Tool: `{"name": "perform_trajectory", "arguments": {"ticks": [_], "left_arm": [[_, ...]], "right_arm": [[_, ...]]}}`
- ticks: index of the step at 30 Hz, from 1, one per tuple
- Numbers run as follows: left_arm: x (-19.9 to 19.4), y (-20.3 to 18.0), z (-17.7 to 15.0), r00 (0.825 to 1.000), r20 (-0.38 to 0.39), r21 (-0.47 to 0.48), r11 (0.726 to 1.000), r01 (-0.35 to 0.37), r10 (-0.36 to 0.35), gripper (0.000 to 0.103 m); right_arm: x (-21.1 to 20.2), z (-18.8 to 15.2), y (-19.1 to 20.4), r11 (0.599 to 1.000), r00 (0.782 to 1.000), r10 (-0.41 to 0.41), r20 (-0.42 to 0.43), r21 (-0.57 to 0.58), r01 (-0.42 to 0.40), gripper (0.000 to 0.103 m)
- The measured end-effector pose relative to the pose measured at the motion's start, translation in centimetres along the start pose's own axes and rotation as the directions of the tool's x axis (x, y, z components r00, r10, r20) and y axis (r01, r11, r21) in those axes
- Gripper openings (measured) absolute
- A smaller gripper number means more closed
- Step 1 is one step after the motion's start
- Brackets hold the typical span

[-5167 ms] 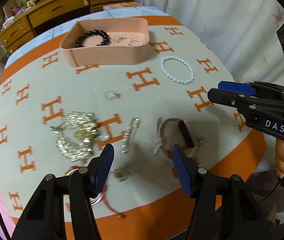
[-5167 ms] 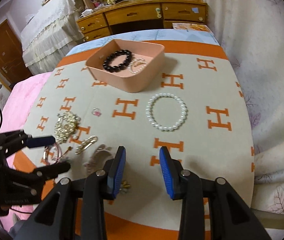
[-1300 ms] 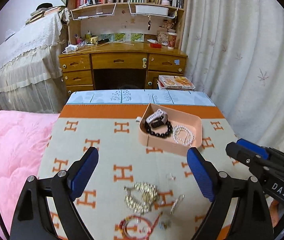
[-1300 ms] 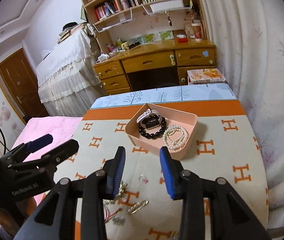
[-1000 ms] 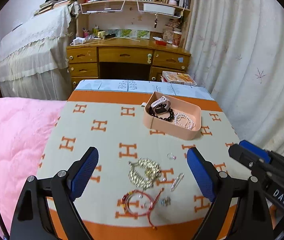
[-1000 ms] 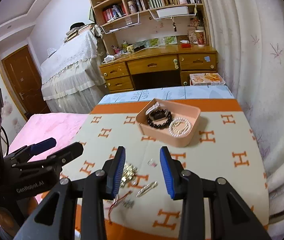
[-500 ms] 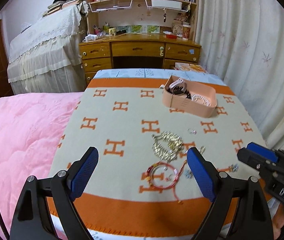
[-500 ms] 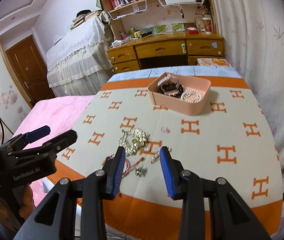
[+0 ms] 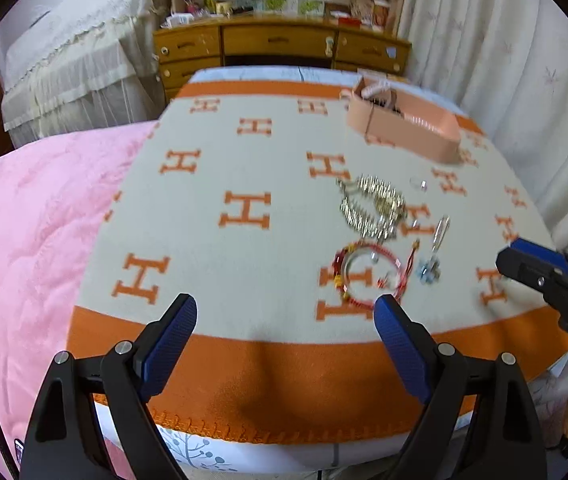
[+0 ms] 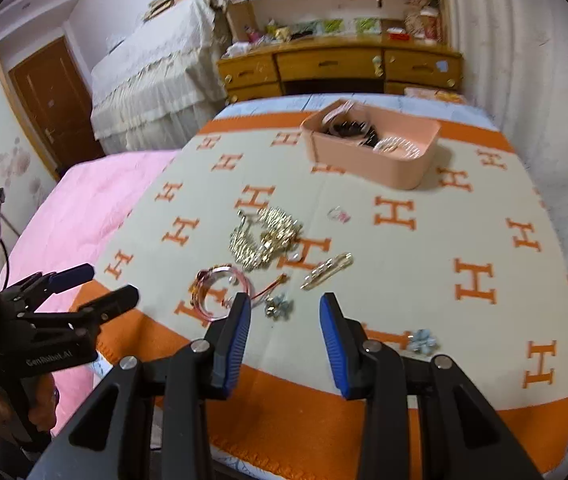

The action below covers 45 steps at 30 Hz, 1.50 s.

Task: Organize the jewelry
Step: 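Move both open tools back over the remaining jewelry, then grasp the red beaded bracelet with the right tool while the left tool grasps the gold hair comb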

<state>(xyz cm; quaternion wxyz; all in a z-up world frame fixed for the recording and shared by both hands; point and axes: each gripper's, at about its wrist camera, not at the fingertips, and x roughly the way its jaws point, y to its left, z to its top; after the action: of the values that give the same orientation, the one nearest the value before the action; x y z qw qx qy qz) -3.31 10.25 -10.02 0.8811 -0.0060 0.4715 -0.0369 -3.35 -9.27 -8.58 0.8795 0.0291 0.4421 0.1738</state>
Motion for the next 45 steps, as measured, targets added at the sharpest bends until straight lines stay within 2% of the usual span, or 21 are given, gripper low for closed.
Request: {"name": "perform_trajectory", "arguments": {"ticks": [8, 9, 10, 12, 18, 22, 27, 31, 35, 45], "left_arm": [[2.7, -0.4, 0.2, 0.999, -0.036, 0.015, 0.999, 0.034, -0.033, 0.089], [2.9, -0.3, 0.3, 0.999, -0.037, 0.013, 0.999, 0.035, -0.035, 0.089], [3.1, -0.2, 0.5, 0.999, -0.037, 0.011, 0.999, 0.037, -0.037, 0.089], [3.4, 0.1, 0.7, 0.998, -0.039, 0.005, 0.999, 0.043, -0.043, 0.089], [4.3, 1.4, 1.5, 0.998, -0.046, -0.018, 0.999, 0.049, -0.050, 0.089], [4.8, 2.3, 2.1, 0.997, -0.048, -0.046, 0.997, 0.066, -0.068, 0.089], [5.1, 2.8, 2.8, 0.997, -0.045, -0.054, 0.996, 0.067, -0.070, 0.089], [5.1, 2.8, 3.4, 0.997, -0.040, -0.050, 0.997, 0.066, -0.068, 0.089], [5.5, 2.3, 4.2, 0.997, -0.045, -0.036, 0.997, 0.066, -0.068, 0.089], [8.2, -1.3, 6.8, 0.991, -0.092, -0.003, 0.996, 0.092, -0.092, 0.089]], "right_arm": [[4.3, 1.3, 3.0, 0.990, 0.995, 0.028, -0.097, -0.134, -0.041, 0.036], [5.0, 1.4, 3.3, 0.988, 0.993, 0.027, -0.112, -0.146, -0.043, 0.034], [5.7, 1.5, 3.6, 0.987, 0.992, 0.025, -0.123, -0.156, -0.044, 0.026], [7.0, 1.8, 4.0, 0.985, 0.988, 0.023, -0.152, -0.167, -0.048, 0.018], [10.0, 2.0, 4.4, 0.980, 0.977, -0.010, -0.212, -0.196, -0.033, 0.010], [10.7, 2.2, 5.0, 0.970, 0.978, -0.049, -0.203, -0.245, -0.003, 0.007], [10.7, 2.4, 4.8, 0.967, 0.979, -0.043, -0.199, -0.253, -0.008, 0.006], [10.0, 2.5, 3.8, 0.977, 0.978, 0.015, -0.210, -0.204, -0.059, 0.006], [8.0, 3.1, 1.9, 0.987, 0.985, 0.058, -0.163, -0.138, -0.081, 0.006], [4.7, 4.4, -4.9, 0.997, 0.998, 0.050, -0.034, 0.058, -0.048, 0.006]]}}
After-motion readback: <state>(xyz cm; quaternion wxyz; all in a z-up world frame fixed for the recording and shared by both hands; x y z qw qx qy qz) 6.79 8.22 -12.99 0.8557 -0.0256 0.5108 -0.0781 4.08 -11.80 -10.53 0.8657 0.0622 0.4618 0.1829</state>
